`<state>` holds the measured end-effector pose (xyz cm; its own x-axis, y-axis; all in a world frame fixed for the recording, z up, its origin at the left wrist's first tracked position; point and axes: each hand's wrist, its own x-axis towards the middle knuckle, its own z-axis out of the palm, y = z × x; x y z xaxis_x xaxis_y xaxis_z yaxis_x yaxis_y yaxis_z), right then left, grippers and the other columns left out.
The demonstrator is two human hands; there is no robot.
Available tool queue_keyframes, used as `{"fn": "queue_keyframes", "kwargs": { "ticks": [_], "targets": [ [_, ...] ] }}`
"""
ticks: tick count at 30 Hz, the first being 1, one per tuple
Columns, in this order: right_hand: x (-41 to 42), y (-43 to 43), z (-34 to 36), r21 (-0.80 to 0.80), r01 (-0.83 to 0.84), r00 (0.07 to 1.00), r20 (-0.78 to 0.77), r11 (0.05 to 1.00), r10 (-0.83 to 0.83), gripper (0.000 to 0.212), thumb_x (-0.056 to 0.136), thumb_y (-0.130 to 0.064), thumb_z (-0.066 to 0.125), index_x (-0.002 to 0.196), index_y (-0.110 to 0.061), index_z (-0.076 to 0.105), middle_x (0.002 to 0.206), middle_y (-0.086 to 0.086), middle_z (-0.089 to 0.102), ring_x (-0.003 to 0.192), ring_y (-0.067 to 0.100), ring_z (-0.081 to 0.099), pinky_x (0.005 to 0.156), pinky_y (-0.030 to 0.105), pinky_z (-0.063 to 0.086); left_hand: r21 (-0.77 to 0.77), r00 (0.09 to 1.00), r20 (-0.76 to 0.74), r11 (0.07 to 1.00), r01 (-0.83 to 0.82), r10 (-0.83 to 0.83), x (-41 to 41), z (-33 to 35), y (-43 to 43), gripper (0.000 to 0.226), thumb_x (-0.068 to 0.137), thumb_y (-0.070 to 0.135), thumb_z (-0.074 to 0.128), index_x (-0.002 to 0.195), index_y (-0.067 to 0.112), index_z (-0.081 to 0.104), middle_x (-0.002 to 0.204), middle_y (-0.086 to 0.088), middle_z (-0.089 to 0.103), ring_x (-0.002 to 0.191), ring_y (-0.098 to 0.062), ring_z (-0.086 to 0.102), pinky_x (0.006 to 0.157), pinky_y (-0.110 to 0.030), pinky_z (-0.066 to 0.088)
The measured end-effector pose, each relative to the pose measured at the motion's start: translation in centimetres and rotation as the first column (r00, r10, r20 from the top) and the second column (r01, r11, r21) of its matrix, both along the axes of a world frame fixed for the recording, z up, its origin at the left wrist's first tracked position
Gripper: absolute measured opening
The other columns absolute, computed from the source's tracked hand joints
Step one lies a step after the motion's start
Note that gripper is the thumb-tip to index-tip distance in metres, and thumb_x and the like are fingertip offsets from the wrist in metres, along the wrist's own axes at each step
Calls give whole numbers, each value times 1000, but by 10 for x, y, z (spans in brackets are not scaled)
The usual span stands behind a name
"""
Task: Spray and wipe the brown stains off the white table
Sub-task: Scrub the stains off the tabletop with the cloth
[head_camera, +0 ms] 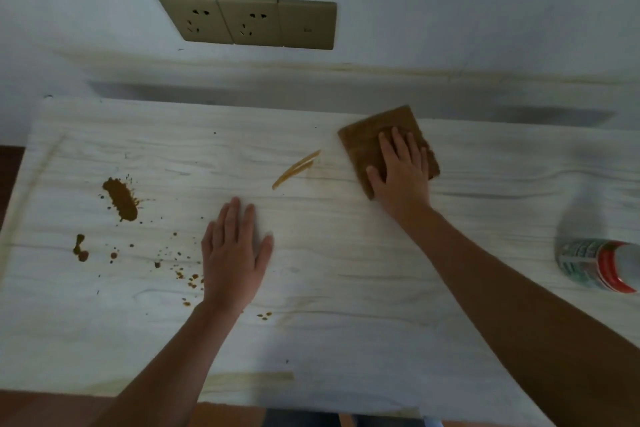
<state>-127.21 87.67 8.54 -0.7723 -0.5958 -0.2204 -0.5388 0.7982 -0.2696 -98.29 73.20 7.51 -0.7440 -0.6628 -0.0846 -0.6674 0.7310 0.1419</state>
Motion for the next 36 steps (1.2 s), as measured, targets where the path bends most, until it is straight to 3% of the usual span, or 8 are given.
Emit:
{"fn": "queue_keyframes", "kwargs": {
  "ticks": [6,12,17,22,25,30,36],
  "targets": [
    [38,-88,0,-41,-160,987,11,986,160,66,97,-35,47,158,-19,26,167,5,16,154,32,7,124,50,0,59,999,10,998,35,-36,4,6,-3,68,100,52,41,155,12,36,165,-14,26,153,-31,24,120,-50,27],
    [125,-65,6,-92,-314,946,53,945,319,68,93,-29,53,157,-20,30,165,2,23,154,29,10,124,51,6,58,1000,-17,998,27,-26,28,14,-25,67,101,53,42,153,11,35,164,-16,27,151,-35,27,119,-51,29],
    [173,-2,9,-14,-236,970,55,972,236,66,97,-37,46,159,-23,25,167,0,17,155,24,8,125,47,8,39,995,44,996,86,-88,35,15,-46,66,102,53,35,152,10,39,163,-19,29,150,-37,27,120,-54,29],
    [147,26,13,58,-134,991,32,989,132,70,94,-47,50,158,-25,27,166,0,21,154,24,13,125,47,10,59,989,30,988,146,-148,16,11,-49,69,100,58,34,154,15,36,164,-16,27,152,-34,25,120,-50,27],
    [103,9,11,98,-125,992,-3,987,125,72,95,-47,50,158,-22,25,166,4,21,153,27,13,124,46,8,51,984,52,985,167,-170,14,5,-47,71,99,60,32,156,17,34,166,-14,26,153,-32,23,122,-49,23],
    [34,-69,-1,78,31,998,-54,996,-27,70,100,-44,40,159,-13,18,167,11,14,154,32,8,125,45,2,27,984,35,984,175,-176,16,-3,-48,69,100,59,34,156,18,33,166,-13,25,153,-32,22,123,-48,20],
    [43,-83,-11,24,43,998,-50,999,-42,69,102,-43,36,160,-11,15,168,11,9,154,34,3,125,47,1,-16,983,5,983,182,-182,17,-12,-46,69,101,59,33,156,18,32,166,-13,24,154,-32,20,123,-48,18]
  ]
}}
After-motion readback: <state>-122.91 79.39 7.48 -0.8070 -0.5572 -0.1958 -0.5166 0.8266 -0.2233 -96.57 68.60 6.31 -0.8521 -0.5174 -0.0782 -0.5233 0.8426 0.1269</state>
